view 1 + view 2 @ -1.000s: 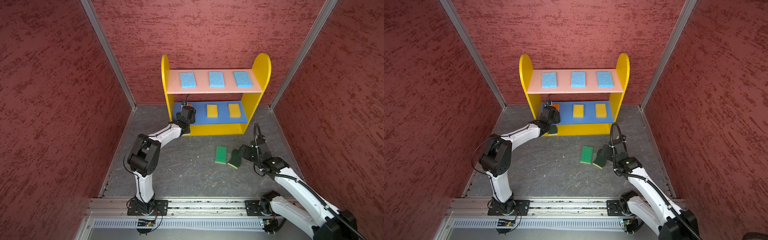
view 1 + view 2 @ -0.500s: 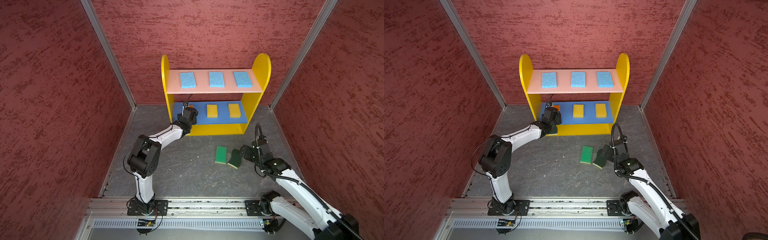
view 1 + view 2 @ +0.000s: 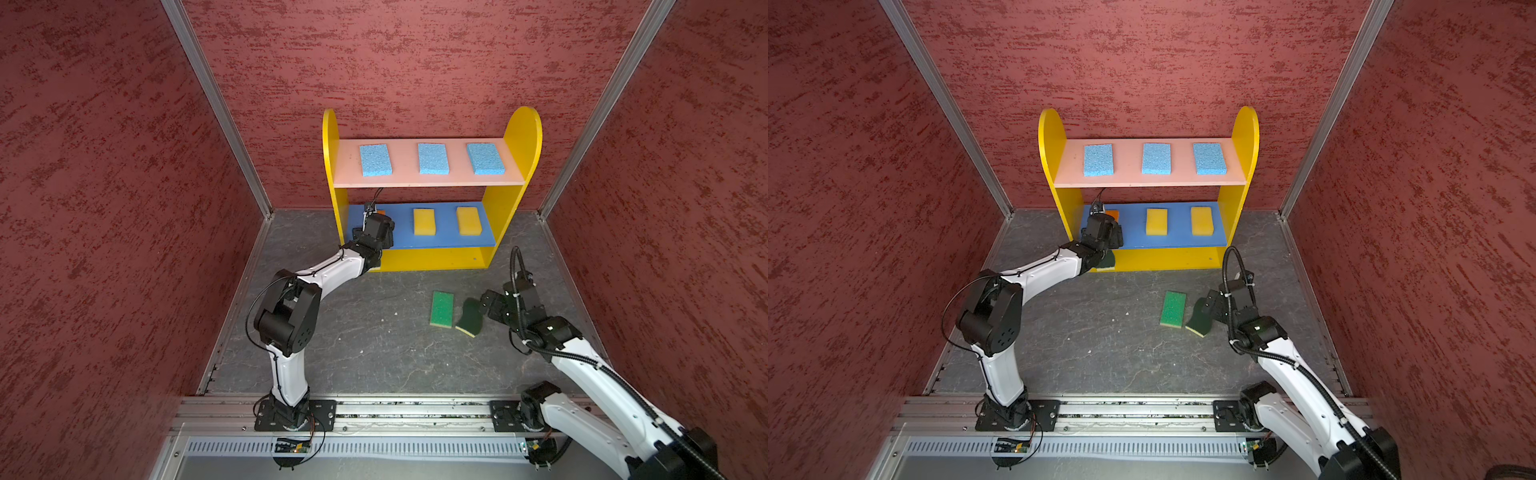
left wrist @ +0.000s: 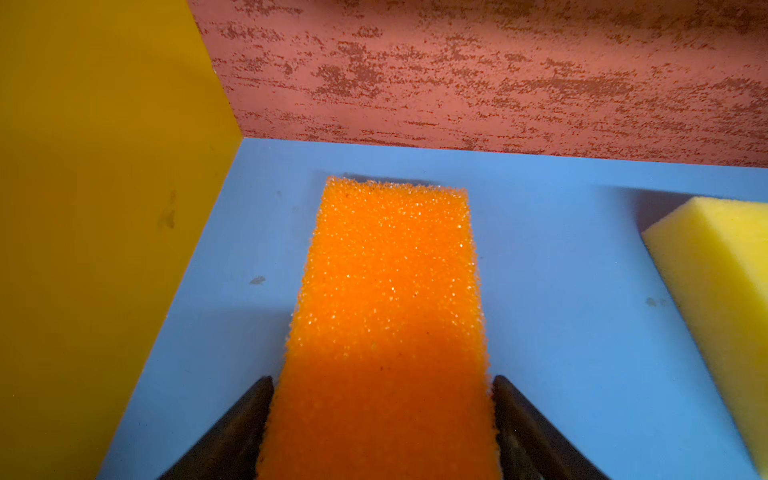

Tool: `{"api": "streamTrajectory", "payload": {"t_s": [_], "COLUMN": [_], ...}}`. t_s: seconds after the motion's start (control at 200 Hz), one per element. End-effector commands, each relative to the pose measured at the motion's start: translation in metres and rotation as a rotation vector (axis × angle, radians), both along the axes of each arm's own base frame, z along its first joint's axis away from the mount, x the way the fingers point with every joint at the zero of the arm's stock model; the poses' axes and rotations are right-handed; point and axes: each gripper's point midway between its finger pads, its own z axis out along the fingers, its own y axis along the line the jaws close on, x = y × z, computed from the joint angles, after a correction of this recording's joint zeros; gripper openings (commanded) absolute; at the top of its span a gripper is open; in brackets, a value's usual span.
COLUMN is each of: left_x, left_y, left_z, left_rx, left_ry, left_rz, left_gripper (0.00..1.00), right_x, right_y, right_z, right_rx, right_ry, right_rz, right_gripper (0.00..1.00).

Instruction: Place and organize the cleaning sponges onto the shelf

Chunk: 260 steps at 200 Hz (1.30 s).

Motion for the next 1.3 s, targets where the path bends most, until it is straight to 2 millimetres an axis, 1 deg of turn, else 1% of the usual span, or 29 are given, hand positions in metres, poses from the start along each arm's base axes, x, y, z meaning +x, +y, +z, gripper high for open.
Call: {"api": "streamTrajectory", "payload": {"t_s": [0.0,0.18,0.291,0.306,0.406,0.511,0.621,0.696,0.736,0.751,0.822,0.887,0.942,0.982,1.027,1.087,1.137,1.262,1.297], "left_x": [-0.034,-0.04,-0.045,-0.047,-0.055,-0.068,-0.088,-0.106,-0.116,-0.12,-0.138,-0.155,-0.167,-0.175,-0.183,-0.192,-0.198,-0.206,-0.207], "left_y": [0.013,0.004,0.004,0.004,0.004,0.001,0.004,0.009,0.01,0.011,0.017,0.023,0.025,0.028,0.029,0.028,0.026,0.025,0.026], "left_z": [-0.066,-0.054,-0.045,-0.046,-0.032,-0.018,0.001,0.016,0.021,0.019,0.024,0.022,0.017,0.012,0.006,-0.005,-0.014,-0.031,-0.036], "left_rx": [0.046,-0.01,-0.013,-0.01,0.001,0.004,0.008,-0.003,-0.027,-0.038,-0.089,-0.119,-0.138,-0.152,-0.178,-0.221,-0.259,-0.357,-0.381], "left_ry": [0.244,0.233,0.229,0.232,0.206,0.184,0.152,0.118,0.107,0.111,0.103,0.1,0.095,0.094,0.099,0.109,0.116,0.115,0.122], "left_rz": [-0.016,-0.065,-0.063,-0.062,-0.066,-0.08,-0.077,-0.065,-0.07,-0.073,-0.078,-0.073,-0.084,-0.086,-0.091,-0.108,-0.118,-0.109,-0.098], "left_gripper": [0.83,0.88,0.9,0.9,0.91,0.91,0.91,0.91,0.9,0.9,0.87,0.83,0.78,0.73,0.62,0.46,0.36,0.07,0.0], "right_x": [-0.002,-0.004,-0.005,-0.005,-0.007,-0.01,-0.012,-0.014,-0.014,-0.014,-0.015,-0.015,-0.015,-0.015,-0.015,-0.015,-0.015,-0.017,-0.017], "right_y": [-0.003,-0.005,-0.006,-0.006,-0.006,-0.009,-0.01,-0.009,-0.009,-0.009,-0.008,-0.006,-0.003,0.0,0.002,0.006,0.007,0.008,0.008], "right_z": [0.0,0.003,0.006,0.006,0.009,0.012,0.014,0.014,0.015,0.015,0.014,0.013,0.012,0.011,0.01,0.008,0.007,0.002,0.002], "right_rx": [-0.006,-0.004,0.002,0.004,0.009,0.007,0.013,0.022,0.028,0.029,0.039,0.052,0.066,0.079,0.092,0.104,0.108,0.105,0.102], "right_ry": [-0.002,-0.009,-0.017,-0.017,-0.017,-0.024,-0.024,-0.023,-0.024,-0.025,-0.023,-0.024,-0.024,-0.025,-0.025,-0.026,-0.026,-0.02,-0.022], "right_rz": [-0.019,-0.024,-0.032,-0.034,-0.034,-0.042,-0.05,-0.047,-0.049,-0.049,-0.049,-0.044,-0.036,-0.027,-0.019,-0.006,0.0,0.012,0.015], "right_gripper": [0.99,0.99,0.99,0.99,0.99,0.99,0.99,0.99,0.99,0.99,0.99,0.99,0.99,0.99,0.99,0.99,0.99,0.99,0.99]}}
